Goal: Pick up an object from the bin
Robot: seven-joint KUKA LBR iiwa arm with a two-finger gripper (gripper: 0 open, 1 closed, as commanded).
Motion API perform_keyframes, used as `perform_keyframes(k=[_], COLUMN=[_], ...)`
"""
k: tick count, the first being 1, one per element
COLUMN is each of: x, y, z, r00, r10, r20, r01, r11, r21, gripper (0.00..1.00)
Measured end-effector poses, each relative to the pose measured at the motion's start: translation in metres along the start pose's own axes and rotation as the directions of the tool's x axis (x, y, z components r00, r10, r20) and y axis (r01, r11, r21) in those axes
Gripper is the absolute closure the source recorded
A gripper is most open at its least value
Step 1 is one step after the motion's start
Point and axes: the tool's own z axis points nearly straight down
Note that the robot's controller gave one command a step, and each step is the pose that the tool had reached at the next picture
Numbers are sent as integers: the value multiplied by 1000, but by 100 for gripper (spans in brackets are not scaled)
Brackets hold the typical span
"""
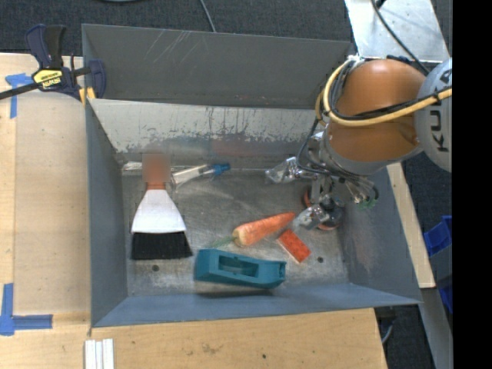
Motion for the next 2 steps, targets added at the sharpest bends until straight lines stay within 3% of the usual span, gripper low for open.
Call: perform_keyframes(k=[1, 2], x=[-3, -3], y=[15, 15], z=[100, 100], r00=[973, 974], r10=[-229, -228], r20=[-14, -14], r01=[229, 228], r11=[973, 974], r21=[-6, -6], gripper=[100, 100])
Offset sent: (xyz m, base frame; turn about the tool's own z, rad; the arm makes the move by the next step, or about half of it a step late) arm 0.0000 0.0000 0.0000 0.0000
